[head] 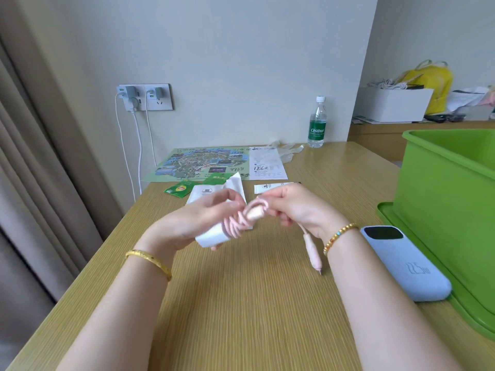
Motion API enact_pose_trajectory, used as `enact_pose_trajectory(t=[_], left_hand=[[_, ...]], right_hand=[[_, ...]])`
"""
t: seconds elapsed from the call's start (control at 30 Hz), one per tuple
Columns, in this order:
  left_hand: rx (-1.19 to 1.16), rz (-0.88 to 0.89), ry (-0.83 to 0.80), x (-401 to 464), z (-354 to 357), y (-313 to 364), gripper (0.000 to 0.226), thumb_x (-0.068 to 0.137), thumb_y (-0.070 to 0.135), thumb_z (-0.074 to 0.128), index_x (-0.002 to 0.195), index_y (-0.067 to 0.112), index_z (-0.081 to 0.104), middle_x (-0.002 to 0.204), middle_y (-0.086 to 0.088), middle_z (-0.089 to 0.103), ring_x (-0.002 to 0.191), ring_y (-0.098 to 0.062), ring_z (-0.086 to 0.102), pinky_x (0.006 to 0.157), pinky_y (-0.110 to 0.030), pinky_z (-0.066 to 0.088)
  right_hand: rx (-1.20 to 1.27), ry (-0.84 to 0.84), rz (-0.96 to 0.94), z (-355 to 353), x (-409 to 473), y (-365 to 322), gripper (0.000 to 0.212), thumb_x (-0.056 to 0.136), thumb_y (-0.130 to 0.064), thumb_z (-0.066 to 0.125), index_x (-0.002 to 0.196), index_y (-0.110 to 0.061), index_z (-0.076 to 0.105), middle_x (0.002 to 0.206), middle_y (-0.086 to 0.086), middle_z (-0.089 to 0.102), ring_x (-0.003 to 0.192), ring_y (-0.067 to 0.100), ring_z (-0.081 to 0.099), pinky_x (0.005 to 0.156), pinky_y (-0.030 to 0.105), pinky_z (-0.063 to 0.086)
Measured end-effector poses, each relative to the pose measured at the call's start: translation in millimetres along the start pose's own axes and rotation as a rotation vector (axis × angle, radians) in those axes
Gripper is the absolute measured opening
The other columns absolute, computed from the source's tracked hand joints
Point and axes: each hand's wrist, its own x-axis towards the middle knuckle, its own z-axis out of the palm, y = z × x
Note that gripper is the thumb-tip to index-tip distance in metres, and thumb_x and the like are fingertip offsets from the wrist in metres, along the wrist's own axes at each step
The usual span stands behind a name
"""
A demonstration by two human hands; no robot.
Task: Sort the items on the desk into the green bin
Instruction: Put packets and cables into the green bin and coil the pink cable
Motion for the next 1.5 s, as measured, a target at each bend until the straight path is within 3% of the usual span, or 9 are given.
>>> enact_pose_trajectory(t=[0.17,0.4,0.5,0.67,0.93,1.03,1.13,1.37,1.5], left_hand=[[0.581,-0.208,0.16,12.8,8.1,-14.2,0.042,0.078,0.056,0.061,0.097,0.021,0.049,0.078,0.011,0.071,0.068,-0.008,0.06,0.062,-0.025,0.047],[0.344,-0.145,0.658,18.8,2.0,-14.4,0.04,0.086,0.053,0.052,0.099,0.016,0.047,0.084,-0.008,0.067,0.063,-0.026,0.065,0.058,-0.034,0.054],[0.11,-0.158,0.558,17.8,4.1,-14.7,0.032,0.09,0.05,0.047,0.098,0.019,0.051,0.069,-0.002,0.063,0.042,-0.013,0.06,0.038,-0.015,0.035],[-0.172,-0.031,0.512,16.5,4.7,-13.9,0.021,0.095,0.031,0.041,0.085,0.021,0.057,0.06,0.0,0.056,0.044,-0.016,0.054,0.041,-0.019,0.039],[-0.428,-0.071,0.223,13.5,5.7,-3.9,0.037,0.096,0.032,0.032,0.071,0.015,0.054,0.049,0.001,0.047,0.028,-0.012,0.038,0.031,-0.01,0.024],[-0.464,-0.089,0.175,14.2,6.4,-6.2,0.034,0.096,0.03,0.032,0.073,0.014,0.053,0.05,0.001,0.046,0.026,-0.011,0.036,0.031,-0.007,0.022],[-0.573,-0.113,0.189,15.8,10.5,-10.1,0.044,0.097,0.044,0.028,0.082,0.012,0.054,0.054,-0.002,0.051,0.031,-0.01,0.041,0.031,-0.008,0.021],[0.145,0.013,0.218,17.9,16.3,-16.8,0.04,0.083,0.049,0.059,0.118,0.032,0.05,0.094,0.007,0.065,0.075,-0.009,0.067,0.066,-0.028,0.054],[-0.028,0.079,0.199,14.7,19.2,-13.9,0.044,0.079,0.042,0.062,0.121,0.042,0.047,0.09,-0.001,0.065,0.067,-0.014,0.067,0.054,-0.025,0.053]], right_hand=[[0.013,0.12,-0.029,7.4,1.4,-0.6,0.015,0.092,-0.01,0.052,0.091,-0.006,0.067,0.061,-0.002,0.055,0.042,0.001,0.036,0.038,0.012,0.027],[0.012,0.052,-0.19,27.8,-0.4,-7.8,0.016,0.094,-0.003,0.045,0.11,-0.002,0.049,0.072,0.003,0.059,0.042,0.001,0.049,0.04,0.013,0.036],[0.029,-0.001,-0.158,26.2,1.2,-4.8,0.011,0.094,-0.005,0.047,0.105,-0.006,0.046,0.07,0.001,0.061,0.051,0.003,0.056,0.056,0.019,0.046],[0.246,-0.111,-0.066,17.6,0.4,-2.8,0.012,0.091,-0.004,0.054,0.088,-0.008,0.042,0.061,0.002,0.064,0.049,0.009,0.058,0.052,0.018,0.048],[0.314,-0.184,-0.203,13.2,0.2,-5.3,0.054,0.088,-0.008,0.056,0.134,-0.029,0.035,0.057,-0.002,0.061,0.039,0.008,0.047,0.039,0.025,0.027],[0.304,-0.211,-0.26,13.8,1.8,-4.5,0.035,0.087,-0.008,0.057,0.114,-0.029,0.05,0.057,-0.001,0.06,0.039,0.008,0.047,0.045,0.039,0.018],[0.366,-0.151,-0.225,15.5,3.8,-2.5,0.021,0.088,-0.004,0.057,0.103,-0.016,0.049,0.054,-0.001,0.058,0.04,0.009,0.047,0.041,0.025,0.034],[0.283,0.097,-0.087,17.6,7.3,3.2,0.02,0.09,-0.007,0.057,0.107,-0.007,0.047,0.056,0.001,0.06,0.031,0.002,0.044,0.045,0.016,0.04],[0.23,0.05,-0.114,13.8,8.4,3.3,0.016,0.094,-0.005,0.048,0.106,-0.014,0.053,0.074,0.003,0.057,0.046,0.003,0.045,0.048,0.014,0.039]])
